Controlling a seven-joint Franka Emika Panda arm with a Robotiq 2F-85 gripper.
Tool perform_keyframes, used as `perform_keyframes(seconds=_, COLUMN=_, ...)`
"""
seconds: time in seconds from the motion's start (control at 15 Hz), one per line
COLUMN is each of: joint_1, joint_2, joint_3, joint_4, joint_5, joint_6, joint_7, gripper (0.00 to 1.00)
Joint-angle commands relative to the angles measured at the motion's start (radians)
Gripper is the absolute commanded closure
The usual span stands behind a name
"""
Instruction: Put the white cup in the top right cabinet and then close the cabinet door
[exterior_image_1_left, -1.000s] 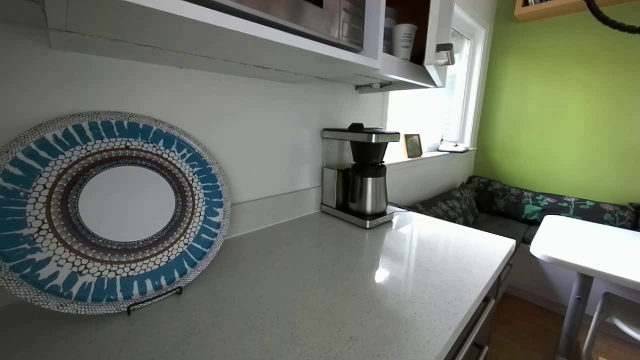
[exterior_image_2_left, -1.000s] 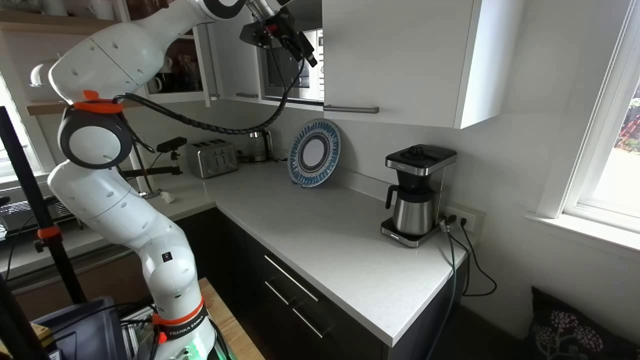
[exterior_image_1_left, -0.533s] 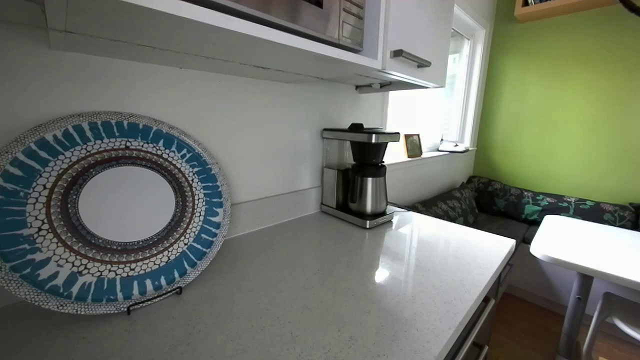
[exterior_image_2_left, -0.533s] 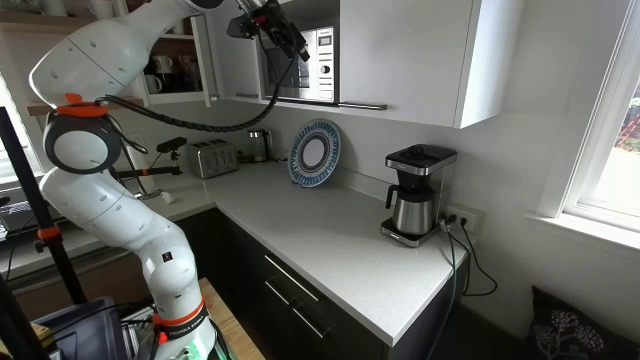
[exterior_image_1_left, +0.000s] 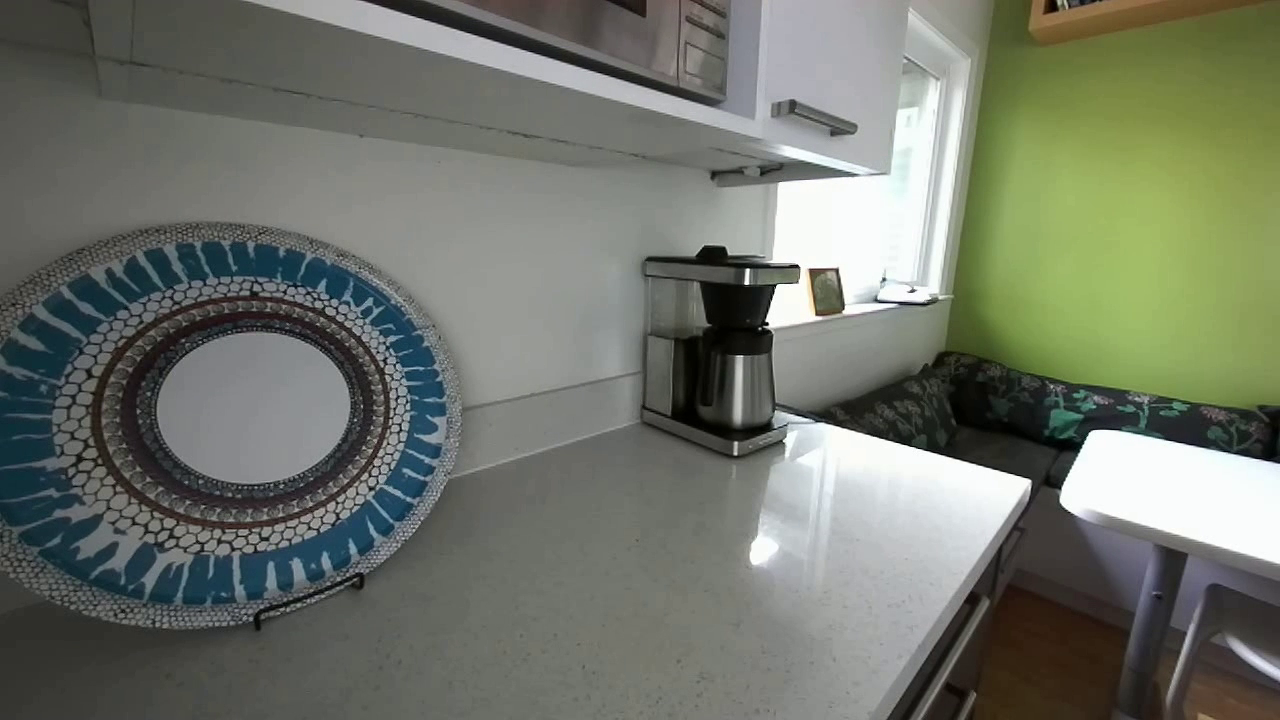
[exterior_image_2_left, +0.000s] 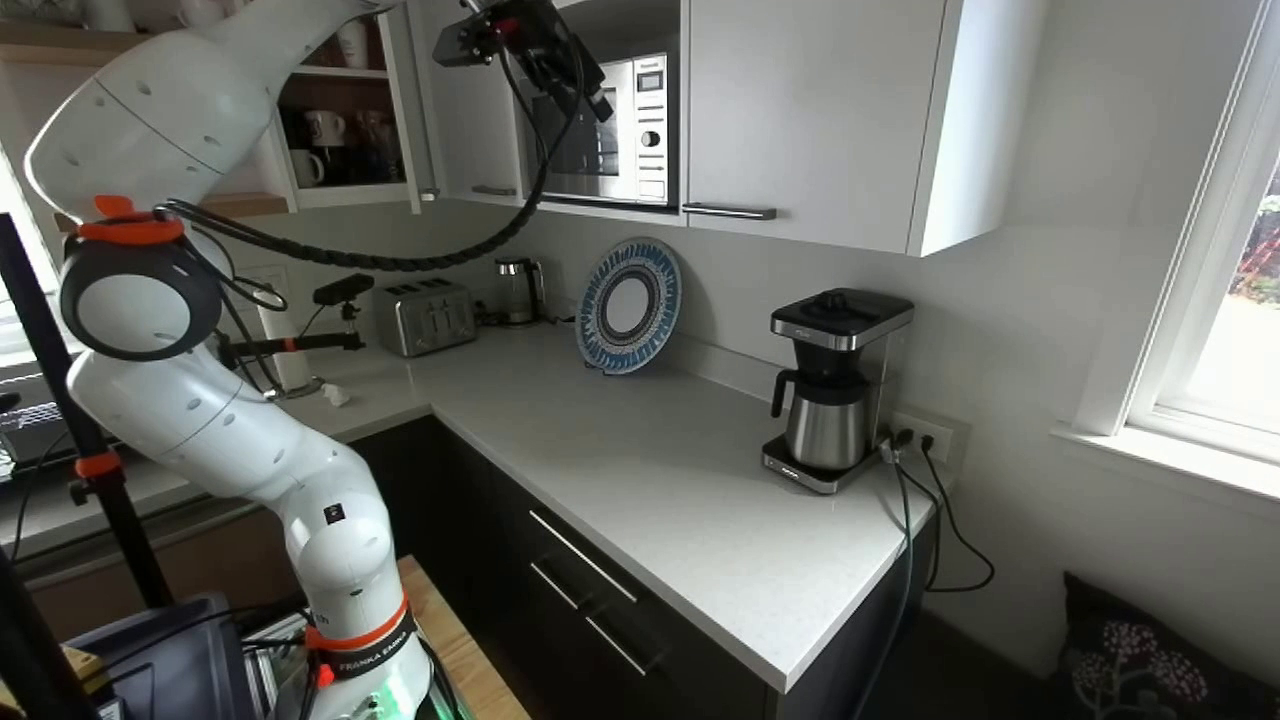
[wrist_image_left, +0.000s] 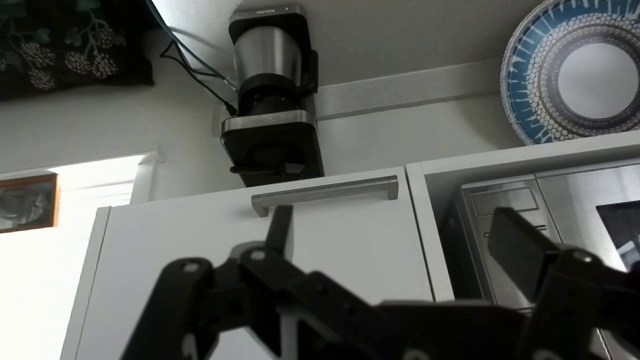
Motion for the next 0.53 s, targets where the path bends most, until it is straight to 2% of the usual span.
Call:
perform_keyframes(seconds=0.0, joint_1=0.018, joint_2=-0.013, joint_3=-0.012, joint_4=0.017, joint_5=-0.016, joint_6=-0.059, joint_7=-0.024, gripper=0.00)
perform_keyframes(seconds=0.13, joint_1=0.016, joint_2=-0.005, joint_3=-0.009, joint_4=0.013, joint_5=-0.011, joint_6=-0.027, joint_7=-0.007, gripper=0.00)
perform_keyframes(seconds=0.47, joint_1=0.016, joint_2=-0.007, joint_3=-0.010, joint_4=0.015, joint_5=-0.014, joint_6=-0.027, joint_7=-0.016, gripper=0.00)
